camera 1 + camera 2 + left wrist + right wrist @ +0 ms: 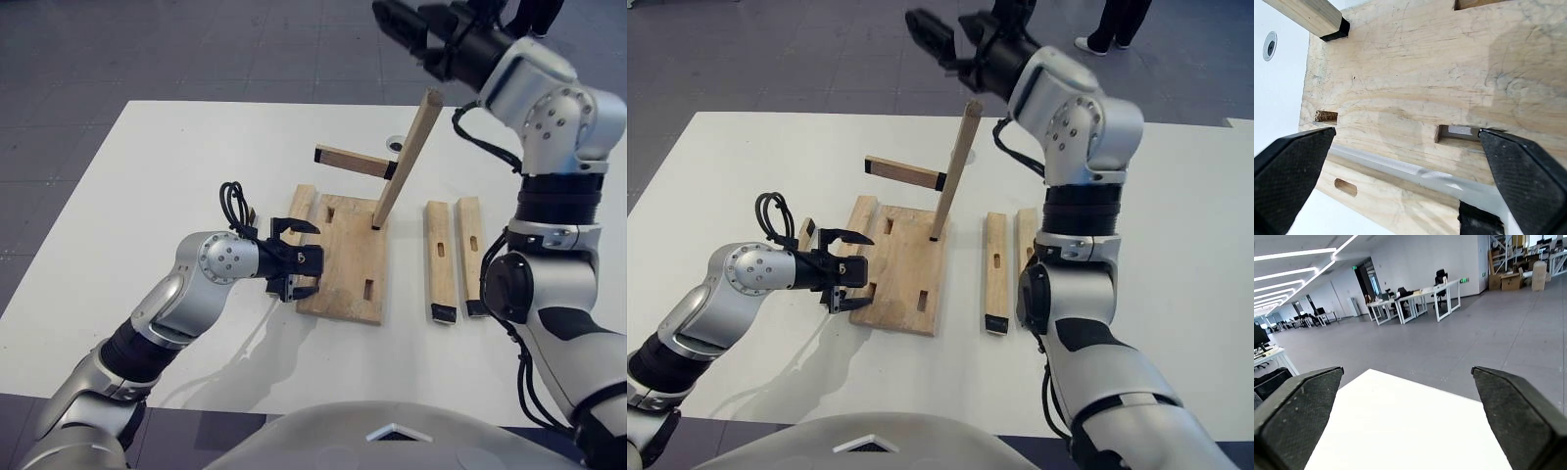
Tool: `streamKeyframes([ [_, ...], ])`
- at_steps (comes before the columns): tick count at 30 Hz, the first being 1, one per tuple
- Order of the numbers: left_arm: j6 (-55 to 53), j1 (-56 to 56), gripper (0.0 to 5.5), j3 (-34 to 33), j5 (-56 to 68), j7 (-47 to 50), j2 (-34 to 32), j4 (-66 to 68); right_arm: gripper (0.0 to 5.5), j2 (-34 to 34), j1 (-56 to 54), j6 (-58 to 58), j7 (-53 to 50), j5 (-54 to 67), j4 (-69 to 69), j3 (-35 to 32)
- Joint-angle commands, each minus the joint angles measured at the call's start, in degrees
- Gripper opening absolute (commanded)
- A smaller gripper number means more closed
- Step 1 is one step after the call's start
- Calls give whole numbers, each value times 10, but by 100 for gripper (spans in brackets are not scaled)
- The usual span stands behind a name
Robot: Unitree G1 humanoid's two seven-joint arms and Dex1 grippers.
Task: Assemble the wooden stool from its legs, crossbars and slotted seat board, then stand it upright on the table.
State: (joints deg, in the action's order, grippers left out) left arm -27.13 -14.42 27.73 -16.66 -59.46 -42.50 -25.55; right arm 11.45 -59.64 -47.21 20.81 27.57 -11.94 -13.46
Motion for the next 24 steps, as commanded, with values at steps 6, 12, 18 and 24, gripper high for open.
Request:
streamKeyframes([
  [6, -7, 17, 550, 26, 0, -8, 0, 0, 484, -6, -69, -33, -155, 96, 161, -95],
  [12, -5, 0, 550, 32, 3, -11, 9, 11, 484, -86, 320, -51, -119, 14, 73, 135],
  [18, -5, 9, 550, 30, 5, -5, 6, 9, 484, -71, 262, -1, -126, 29, 80, 65],
  [24, -10, 15, 550, 33, 2, 4, 15, 8, 484, -56, 188, 9, -118, 54, 67, 29],
])
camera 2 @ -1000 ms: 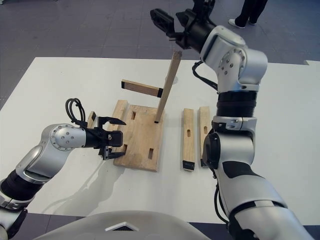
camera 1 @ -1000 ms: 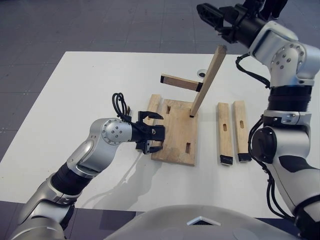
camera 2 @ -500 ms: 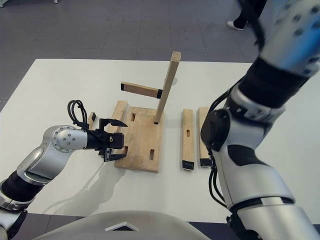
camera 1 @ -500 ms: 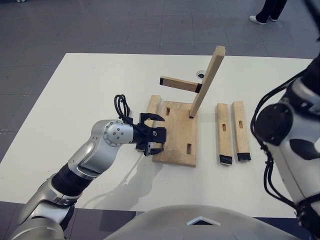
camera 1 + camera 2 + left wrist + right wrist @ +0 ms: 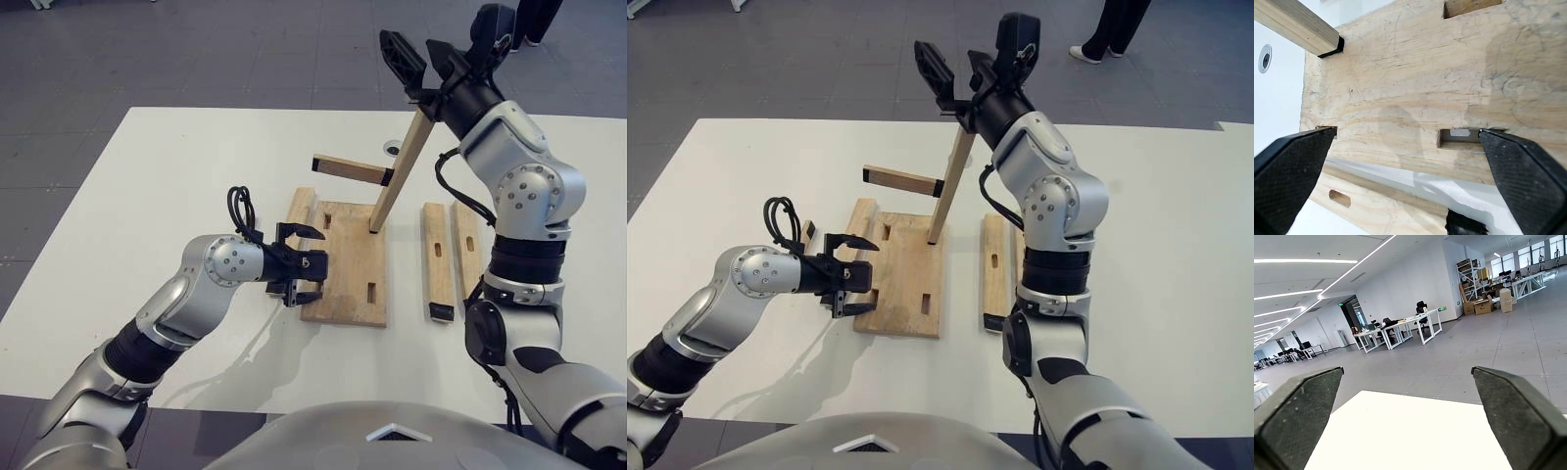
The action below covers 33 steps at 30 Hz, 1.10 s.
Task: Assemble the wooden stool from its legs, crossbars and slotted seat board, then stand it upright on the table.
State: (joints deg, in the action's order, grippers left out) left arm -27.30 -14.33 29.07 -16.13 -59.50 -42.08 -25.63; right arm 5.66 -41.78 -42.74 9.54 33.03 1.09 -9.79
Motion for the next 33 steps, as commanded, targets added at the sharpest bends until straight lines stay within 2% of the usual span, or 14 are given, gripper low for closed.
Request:
streamKeyframes([
  [1, -8, 14, 550, 21, -3, 4, 13, 10, 484, 3, -7, -26, -4, 4, -73, -17],
  [9, -16, 29, 550, 23, -5, 8, 18, -2, 484, 44, -153, 0, -26, 65, -61, -110],
  [13, -22, 32, 550, 17, 1, 13, 17, -11, 484, 97, -163, 20, -72, 3, -17, -103],
  [17, -56, 22, 550, -33, 40, 57, 74, -23, 484, 135, -69, -38, -140, -41, 150, -104],
  [20, -89, 15, 550, -62, 70, 70, 98, -42, 484, 134, 37, -82, -144, -46, 201, -96],
  [26, -119, -17, 550, -100, 118, 51, 69, -68, 484, 118, 308, -129, -124, -71, 245, -46],
  [33, -265, -55, 550, -171, 240, 97, 134, -172, 484, 117, 411, -233, -123, -57, 361, -27],
])
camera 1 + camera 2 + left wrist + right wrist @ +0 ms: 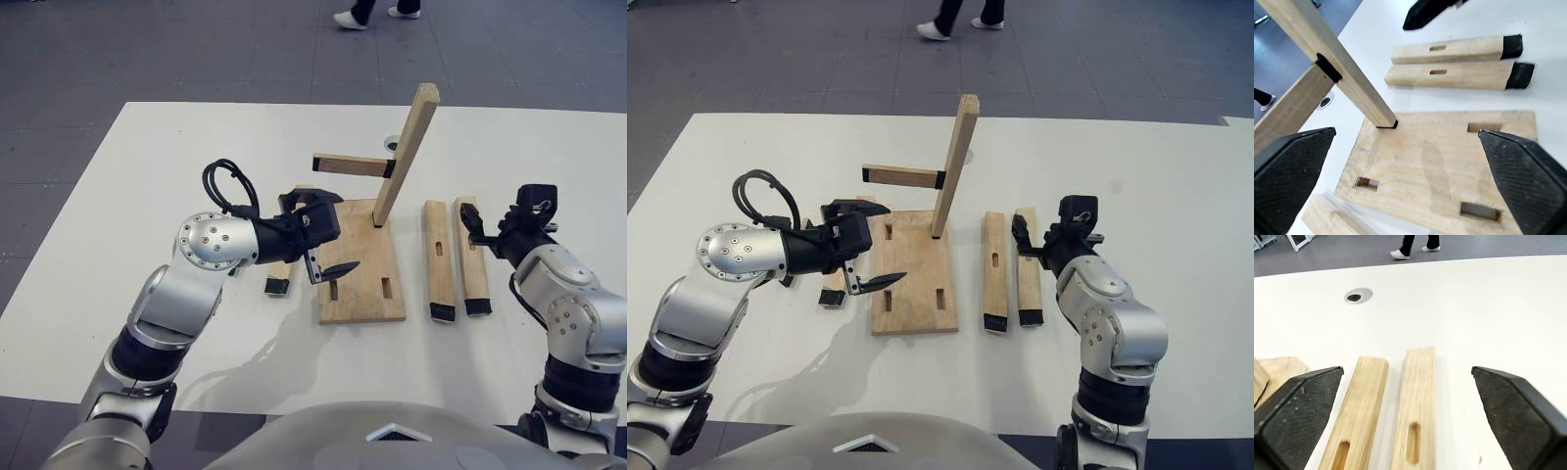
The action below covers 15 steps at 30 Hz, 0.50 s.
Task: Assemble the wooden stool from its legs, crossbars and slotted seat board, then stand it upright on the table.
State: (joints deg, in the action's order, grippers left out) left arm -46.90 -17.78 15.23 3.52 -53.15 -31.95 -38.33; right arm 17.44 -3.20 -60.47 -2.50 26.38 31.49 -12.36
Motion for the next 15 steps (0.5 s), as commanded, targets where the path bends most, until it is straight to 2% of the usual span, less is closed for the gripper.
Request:
streamKeyframes([
  [1, -92, -27, 550, -43, 58, 47, 45, -58, 484, 0, 35, -68, -2, 8, 70, 0],
  [6, -161, -53, 550, -81, 113, 92, 65, -91, 484, 0, 94, -82, 2, -10, 86, 16],
  [15, -202, -70, 550, -112, 185, 140, 58, -108, 484, -3, 164, -50, 19, -51, 76, 40],
])
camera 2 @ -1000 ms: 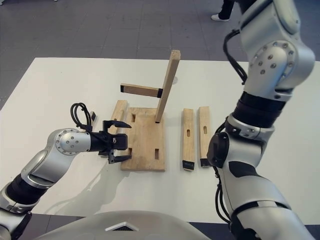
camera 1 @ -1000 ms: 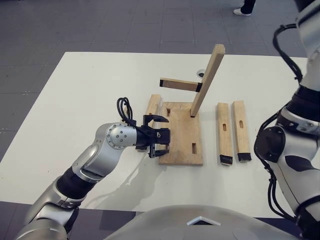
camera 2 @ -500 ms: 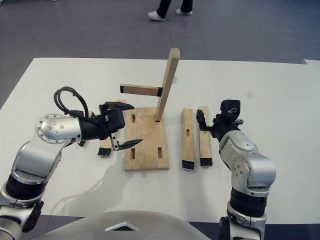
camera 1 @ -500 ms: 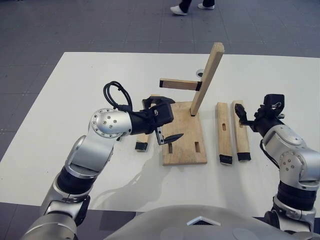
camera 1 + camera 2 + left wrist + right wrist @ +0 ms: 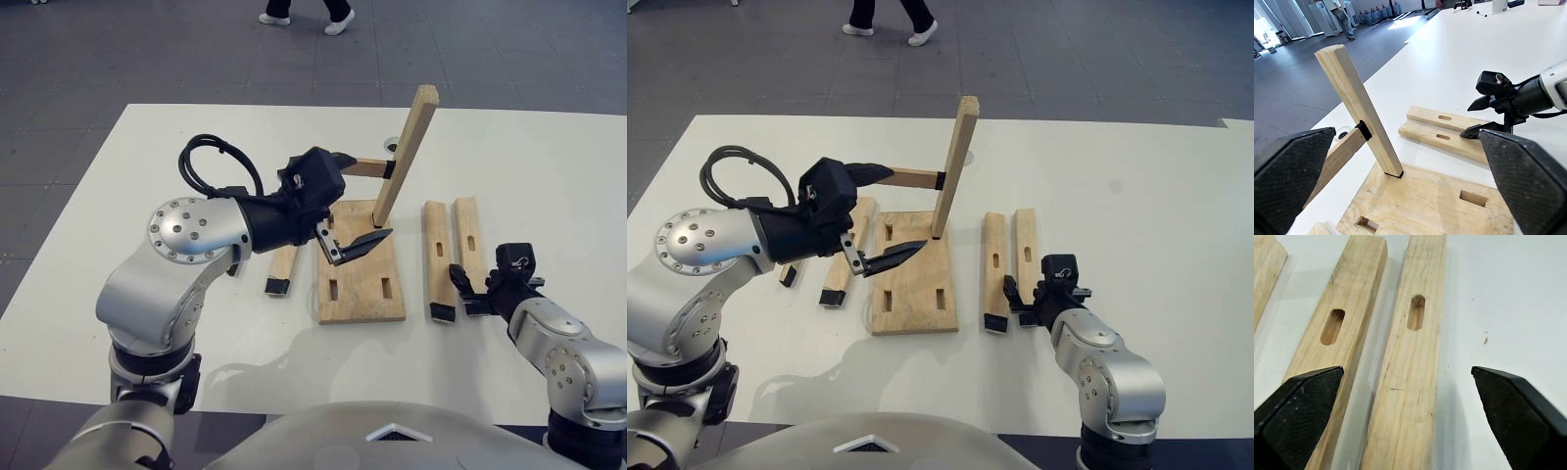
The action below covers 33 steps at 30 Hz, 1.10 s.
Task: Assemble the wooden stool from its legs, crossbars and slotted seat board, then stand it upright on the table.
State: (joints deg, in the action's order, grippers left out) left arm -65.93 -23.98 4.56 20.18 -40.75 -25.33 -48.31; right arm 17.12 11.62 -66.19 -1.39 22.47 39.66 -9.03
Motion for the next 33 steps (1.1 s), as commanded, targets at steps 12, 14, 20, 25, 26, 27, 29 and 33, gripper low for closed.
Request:
streamKeyframes([
  [12, -5, 17, 550, 4, 67, 64, -24, -9, 484, 7, 3, 32, 36, -36, -39, -6],
  [14, -2, 16, 550, 6, 72, 67, -27, -5, 484, 8, -3, 31, 40, -38, -42, -9],
  [20, 3, 11, 550, 4, 89, 73, -35, -1, 484, 26, 29, -3, 48, -56, -49, 5],
  [25, 2, 11, 550, 5, 101, 84, -36, -3, 413, 20, 37, -26, 56, -50, -58, 4],
  [26, 2, 11, 550, 6, 104, 87, -37, -3, 396, 18, 39, -26, 58, -49, -59, 3],
  [27, 3, 11, 550, 7, 105, 89, -37, -4, 378, 17, 40, -25, 60, -49, -61, 2],
  [29, 3, 13, 550, 8, 109, 95, -34, -4, 345, 16, 44, -23, 65, -50, -68, 0],
  [33, -3, 16, 550, 3, 118, 116, -20, 4, 259, 27, 49, -5, 85, -52, -96, 0],
])
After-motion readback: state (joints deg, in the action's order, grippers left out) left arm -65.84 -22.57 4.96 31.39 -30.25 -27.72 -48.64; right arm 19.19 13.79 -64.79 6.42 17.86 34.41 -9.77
